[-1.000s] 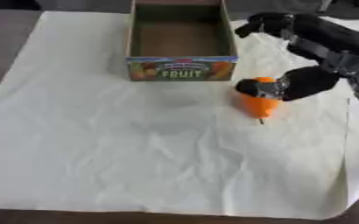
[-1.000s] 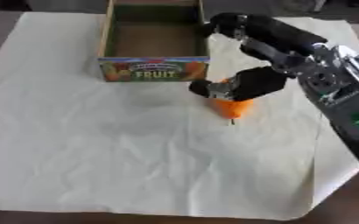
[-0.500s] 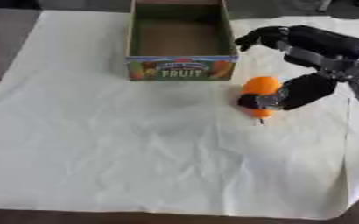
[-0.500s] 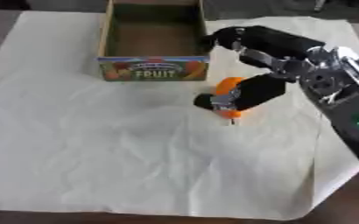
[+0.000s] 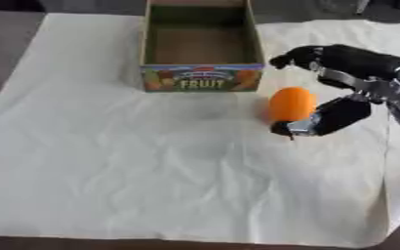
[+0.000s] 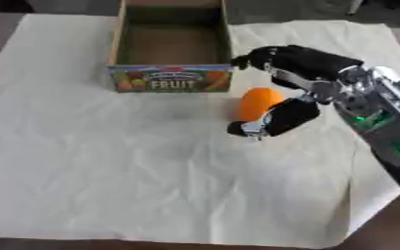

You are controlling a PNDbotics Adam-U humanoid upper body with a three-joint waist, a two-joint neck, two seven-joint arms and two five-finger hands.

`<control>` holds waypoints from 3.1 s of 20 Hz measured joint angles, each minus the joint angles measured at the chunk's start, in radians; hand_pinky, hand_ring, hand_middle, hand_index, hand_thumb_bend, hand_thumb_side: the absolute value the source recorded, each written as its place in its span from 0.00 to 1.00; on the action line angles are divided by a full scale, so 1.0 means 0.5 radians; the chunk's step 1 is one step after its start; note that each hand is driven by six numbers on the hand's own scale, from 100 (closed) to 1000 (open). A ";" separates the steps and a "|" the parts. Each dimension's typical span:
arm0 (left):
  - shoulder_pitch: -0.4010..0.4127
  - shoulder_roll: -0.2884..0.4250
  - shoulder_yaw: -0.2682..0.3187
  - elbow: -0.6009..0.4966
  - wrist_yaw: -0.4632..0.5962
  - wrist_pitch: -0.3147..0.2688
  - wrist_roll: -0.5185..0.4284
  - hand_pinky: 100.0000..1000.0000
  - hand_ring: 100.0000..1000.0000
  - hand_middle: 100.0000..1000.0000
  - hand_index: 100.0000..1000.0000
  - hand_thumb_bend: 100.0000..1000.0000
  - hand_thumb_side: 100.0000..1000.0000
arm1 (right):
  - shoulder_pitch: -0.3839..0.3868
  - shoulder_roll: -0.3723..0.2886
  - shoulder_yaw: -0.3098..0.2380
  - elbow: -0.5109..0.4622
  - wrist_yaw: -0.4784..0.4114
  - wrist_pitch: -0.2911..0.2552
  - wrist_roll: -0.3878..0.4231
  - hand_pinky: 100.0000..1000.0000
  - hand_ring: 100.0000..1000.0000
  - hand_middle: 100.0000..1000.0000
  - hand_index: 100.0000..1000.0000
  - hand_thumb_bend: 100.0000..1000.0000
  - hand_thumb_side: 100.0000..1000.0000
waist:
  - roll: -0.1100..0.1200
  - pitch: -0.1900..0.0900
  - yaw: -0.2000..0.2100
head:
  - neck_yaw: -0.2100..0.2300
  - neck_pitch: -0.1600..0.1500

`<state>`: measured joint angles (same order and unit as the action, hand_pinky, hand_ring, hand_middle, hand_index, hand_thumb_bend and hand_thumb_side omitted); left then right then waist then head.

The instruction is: Pick up objects on the table and place them in the box.

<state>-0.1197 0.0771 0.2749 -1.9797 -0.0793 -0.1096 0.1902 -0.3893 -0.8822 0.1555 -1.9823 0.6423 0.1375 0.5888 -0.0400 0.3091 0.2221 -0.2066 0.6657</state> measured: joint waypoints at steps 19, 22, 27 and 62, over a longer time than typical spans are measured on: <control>-0.007 -0.016 -0.011 0.000 0.000 -0.002 -0.014 0.24 0.33 0.61 0.61 0.00 0.68 | -0.024 0.015 0.039 0.200 0.246 0.240 0.147 0.92 1.00 0.89 1.00 0.53 0.69 | 0.001 0.022 0.026 | -0.018 -0.033; -0.007 -0.017 -0.011 0.000 0.000 -0.001 -0.017 0.24 0.33 0.61 0.61 0.00 0.68 | -0.046 0.024 0.053 0.280 0.273 0.244 0.151 0.92 1.00 0.88 1.00 0.53 0.69 | 0.001 0.023 0.032 | -0.020 -0.034; -0.007 -0.018 -0.012 0.000 0.000 -0.002 -0.021 0.24 0.33 0.61 0.61 0.00 0.68 | -0.076 0.048 0.069 0.421 0.317 0.248 0.148 0.91 1.00 0.87 0.99 0.49 0.68 | 0.001 0.029 0.042 | -0.028 -0.035; -0.009 -0.032 -0.012 0.001 0.005 0.004 -0.035 0.25 0.33 0.62 0.61 0.00 0.68 | -0.189 0.065 0.071 0.194 0.198 0.302 -0.023 0.83 1.00 0.58 0.73 0.00 0.00 | -0.012 0.014 0.035 | -0.035 -0.037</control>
<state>-0.1244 0.0611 0.2690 -1.9792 -0.0770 -0.1078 0.1727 -0.4836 -0.8495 0.1911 -1.8851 0.7415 0.2884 0.5772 -0.0458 0.3159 0.2397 -0.2242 0.6472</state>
